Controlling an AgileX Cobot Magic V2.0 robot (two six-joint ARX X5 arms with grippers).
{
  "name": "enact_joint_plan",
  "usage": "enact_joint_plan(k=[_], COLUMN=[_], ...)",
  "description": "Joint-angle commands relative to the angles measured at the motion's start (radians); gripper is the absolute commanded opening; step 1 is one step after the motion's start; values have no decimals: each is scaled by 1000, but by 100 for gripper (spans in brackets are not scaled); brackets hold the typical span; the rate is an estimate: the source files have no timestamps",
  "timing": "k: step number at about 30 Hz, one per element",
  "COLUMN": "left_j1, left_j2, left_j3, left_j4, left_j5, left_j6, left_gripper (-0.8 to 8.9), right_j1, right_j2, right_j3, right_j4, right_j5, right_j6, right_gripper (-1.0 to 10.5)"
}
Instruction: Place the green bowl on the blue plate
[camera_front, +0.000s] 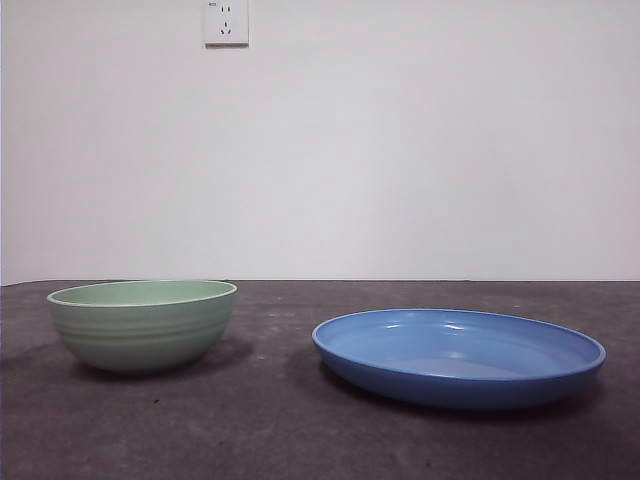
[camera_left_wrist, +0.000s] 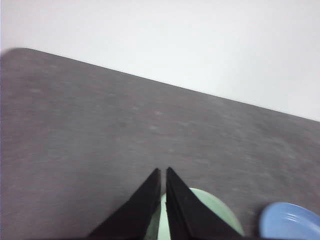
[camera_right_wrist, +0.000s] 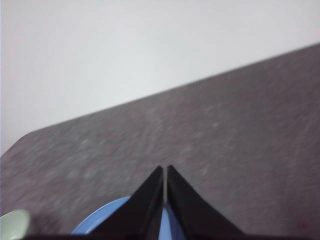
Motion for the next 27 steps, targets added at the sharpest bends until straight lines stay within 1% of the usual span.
enact_joint_plan(k=[1,4,8,10,12,15,18,22,25,27], left_j1=[-2,-2,-3,-5,-8,-17,-32,-58,-73,-77], left_j2=[80,168,266,316,369,439,500,556,577,585], left_j3=[98,177,262,307,353,412,462,502,505,505], left_j4=[-18,-23,-28,-46,-75,-121,-171,-225,-225,-225], left_j5=[77,165,245,290,348,438,497,527,526,526], left_j6=[-9,-8,-8,-8,-7,3,41,97,121,123], left_gripper=[18,18,18,18,18,18,18,19,28,28], right_j1=[6,6,6,6,6,6,6,6,12,16], right_j2=[72,173,309,374,433,506,565,627,650,653], right_j3=[95,187,297,351,404,475,539,602,622,623], right_j4=[-26,-51,-98,-123,-151,-192,-239,-293,-315,-317], right_j5=[-51,-140,-243,-315,-383,-417,-436,-509,-518,-516], right_j6=[6,-10,-20,-57,-111,-166,-216,-275,-298,-306], right_gripper=[8,8,8,8,8,8,8,8,8,8])
